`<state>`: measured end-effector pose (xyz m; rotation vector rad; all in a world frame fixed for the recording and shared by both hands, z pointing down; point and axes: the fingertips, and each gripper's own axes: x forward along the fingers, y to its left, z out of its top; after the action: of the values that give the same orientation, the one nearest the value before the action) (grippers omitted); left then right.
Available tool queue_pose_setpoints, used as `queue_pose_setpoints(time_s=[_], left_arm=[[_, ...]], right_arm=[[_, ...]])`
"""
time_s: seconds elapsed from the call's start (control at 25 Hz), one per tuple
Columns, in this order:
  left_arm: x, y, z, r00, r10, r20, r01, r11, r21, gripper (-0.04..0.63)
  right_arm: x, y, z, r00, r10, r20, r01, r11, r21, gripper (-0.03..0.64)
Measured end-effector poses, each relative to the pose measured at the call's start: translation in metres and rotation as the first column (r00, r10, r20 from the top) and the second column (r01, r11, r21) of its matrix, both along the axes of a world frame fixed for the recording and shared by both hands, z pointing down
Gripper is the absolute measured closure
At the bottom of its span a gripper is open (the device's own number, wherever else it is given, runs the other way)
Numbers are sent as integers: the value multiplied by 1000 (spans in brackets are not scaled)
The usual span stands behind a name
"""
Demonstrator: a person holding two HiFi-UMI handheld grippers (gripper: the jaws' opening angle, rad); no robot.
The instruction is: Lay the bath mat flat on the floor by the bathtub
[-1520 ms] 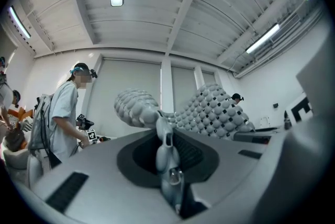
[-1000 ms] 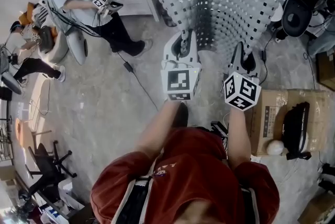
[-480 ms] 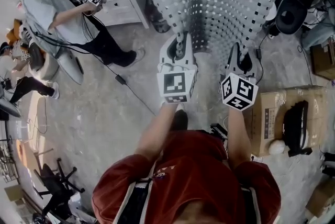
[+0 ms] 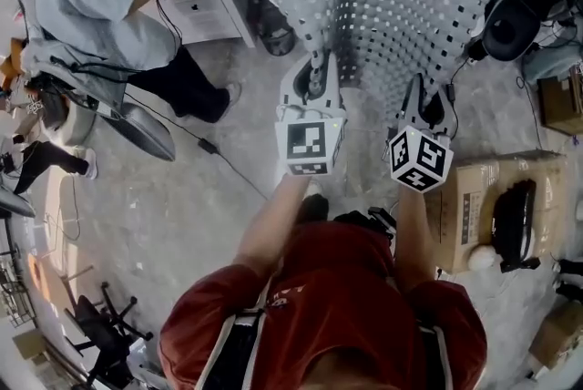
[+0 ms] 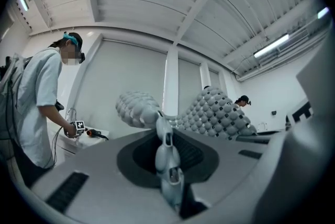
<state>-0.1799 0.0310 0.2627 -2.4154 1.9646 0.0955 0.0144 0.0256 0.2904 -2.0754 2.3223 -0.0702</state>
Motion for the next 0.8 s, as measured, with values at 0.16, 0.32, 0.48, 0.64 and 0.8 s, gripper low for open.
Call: queue_pose_setpoints(time_s=[0.16, 0.32, 0.48, 0.64, 0.8], left_arm=[[-8, -15, 3, 1000, 13, 7, -13, 1000, -8, 543], [-8, -25, 10, 1000, 23, 1, -23, 1000, -21, 543], [-6, -36, 13, 999, 40, 8, -40, 999, -26, 543], [2, -47, 22, 998, 60, 16, -59, 997, -47, 543], [25, -64, 29, 996, 82, 29, -81, 995, -53, 543]], right_arm=[[-8, -12, 3, 1000, 9, 6, -9, 1000, -6, 520], [-8, -19, 10, 1000, 23, 11, -22, 1000, -16, 520], [-3, -27, 13, 999, 46, 16, -45, 999, -17, 520], [5, -34, 21, 998, 65, 18, -65, 998, -22, 520], [27, -48, 32, 996, 86, 19, -85, 995, -42, 520]])
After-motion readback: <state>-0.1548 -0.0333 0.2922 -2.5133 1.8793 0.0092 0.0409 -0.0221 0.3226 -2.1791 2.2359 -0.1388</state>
